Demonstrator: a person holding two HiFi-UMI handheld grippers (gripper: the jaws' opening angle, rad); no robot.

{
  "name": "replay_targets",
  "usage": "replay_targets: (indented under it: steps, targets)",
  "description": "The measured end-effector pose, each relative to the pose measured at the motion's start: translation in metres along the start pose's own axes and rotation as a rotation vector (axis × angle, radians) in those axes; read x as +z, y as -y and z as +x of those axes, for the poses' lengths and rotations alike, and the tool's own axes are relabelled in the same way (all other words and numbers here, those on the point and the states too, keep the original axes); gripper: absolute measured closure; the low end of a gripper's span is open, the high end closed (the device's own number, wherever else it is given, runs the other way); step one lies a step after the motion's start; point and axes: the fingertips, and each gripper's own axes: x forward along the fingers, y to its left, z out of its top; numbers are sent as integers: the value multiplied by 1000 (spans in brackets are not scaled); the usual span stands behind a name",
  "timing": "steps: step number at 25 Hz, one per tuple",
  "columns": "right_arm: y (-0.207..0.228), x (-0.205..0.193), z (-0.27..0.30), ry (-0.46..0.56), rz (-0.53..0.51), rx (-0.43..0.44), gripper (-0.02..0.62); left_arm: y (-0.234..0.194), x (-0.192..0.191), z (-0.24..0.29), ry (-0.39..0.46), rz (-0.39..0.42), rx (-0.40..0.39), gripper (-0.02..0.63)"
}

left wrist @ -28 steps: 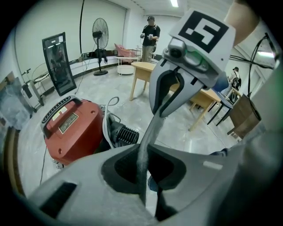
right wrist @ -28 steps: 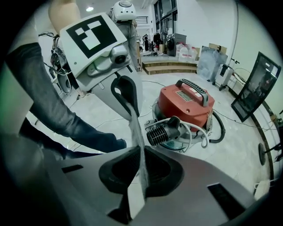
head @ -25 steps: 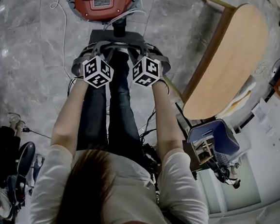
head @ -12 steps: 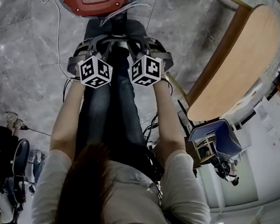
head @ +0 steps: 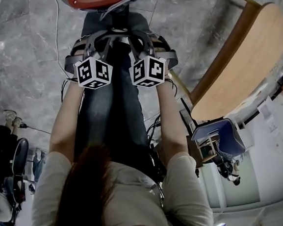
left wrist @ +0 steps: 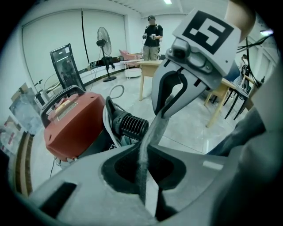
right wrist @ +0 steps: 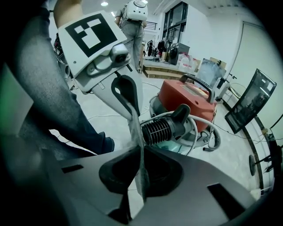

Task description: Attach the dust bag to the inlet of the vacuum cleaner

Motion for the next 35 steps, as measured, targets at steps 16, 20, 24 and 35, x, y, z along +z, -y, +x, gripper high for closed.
replay_targets:
  steps: [16,20,24,35]
  targets:
    - [16,-1,-5,11,42,-47,570,-10,14,0,2,-17,57,561]
    - [16,1,-5,24,61,-36,571,-13,14,-2,7,-23,72,561]
    - [19,7,-2,30,51,-26,571,-20,13,-6,8,-22,80,561]
    - [36,3,3,-21,56,-31,560,-17,15,-3,14,-121,57,566]
